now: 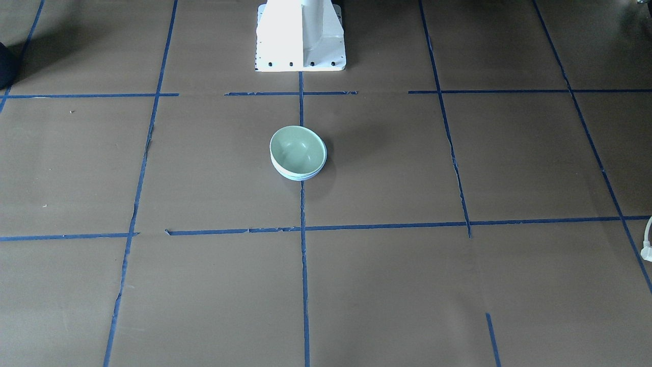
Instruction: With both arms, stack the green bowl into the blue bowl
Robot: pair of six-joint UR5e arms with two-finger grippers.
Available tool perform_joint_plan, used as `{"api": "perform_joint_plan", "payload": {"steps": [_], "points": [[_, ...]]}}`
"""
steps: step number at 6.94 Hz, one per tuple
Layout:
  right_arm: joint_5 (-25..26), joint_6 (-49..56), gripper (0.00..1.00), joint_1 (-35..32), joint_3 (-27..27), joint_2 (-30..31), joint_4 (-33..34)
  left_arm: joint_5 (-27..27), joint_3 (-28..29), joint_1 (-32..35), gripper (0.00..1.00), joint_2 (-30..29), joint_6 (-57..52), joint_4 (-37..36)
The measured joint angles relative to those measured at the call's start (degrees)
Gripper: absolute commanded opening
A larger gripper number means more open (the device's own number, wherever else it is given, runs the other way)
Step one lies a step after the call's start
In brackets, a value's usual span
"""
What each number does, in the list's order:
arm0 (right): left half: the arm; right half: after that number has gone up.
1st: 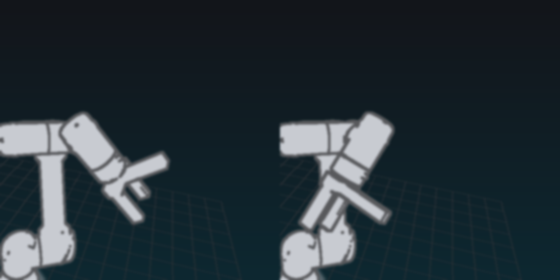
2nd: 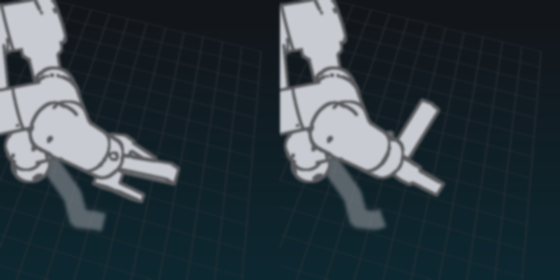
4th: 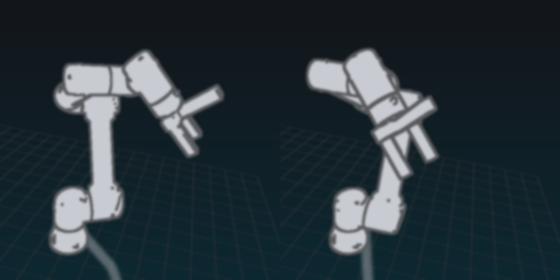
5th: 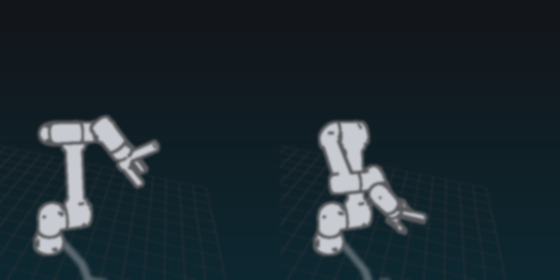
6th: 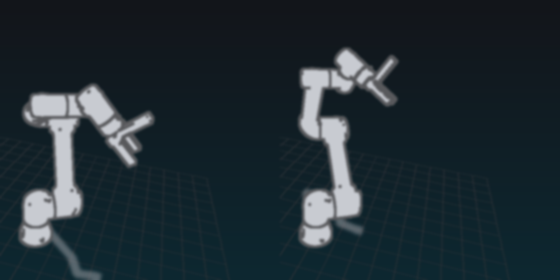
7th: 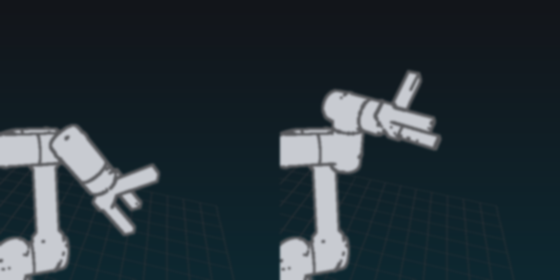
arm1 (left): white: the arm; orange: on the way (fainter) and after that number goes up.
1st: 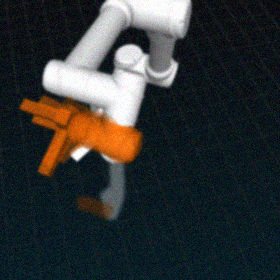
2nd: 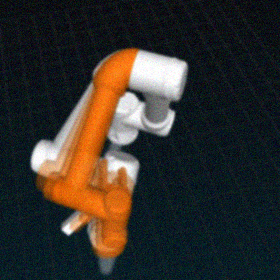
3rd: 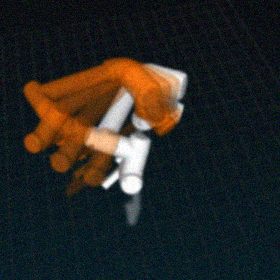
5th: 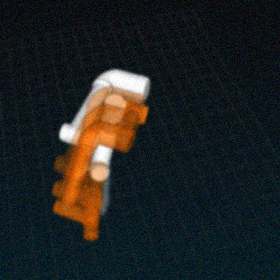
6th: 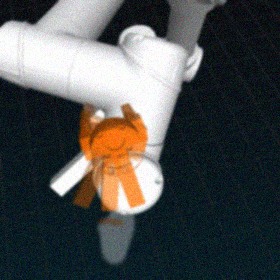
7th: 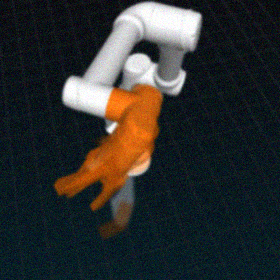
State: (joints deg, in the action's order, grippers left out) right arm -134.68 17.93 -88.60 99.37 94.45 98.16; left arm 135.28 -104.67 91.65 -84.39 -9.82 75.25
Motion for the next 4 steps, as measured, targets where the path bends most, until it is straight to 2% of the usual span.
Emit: {"api": "perform_joint_plan", "payload": {"steps": [4], "points": [[-1.99, 0.05, 1.00, 0.00, -0.48, 0.03, -1.91, -0.01, 0.76, -0.07, 1.00, 0.27, 0.36, 5.41]]}}
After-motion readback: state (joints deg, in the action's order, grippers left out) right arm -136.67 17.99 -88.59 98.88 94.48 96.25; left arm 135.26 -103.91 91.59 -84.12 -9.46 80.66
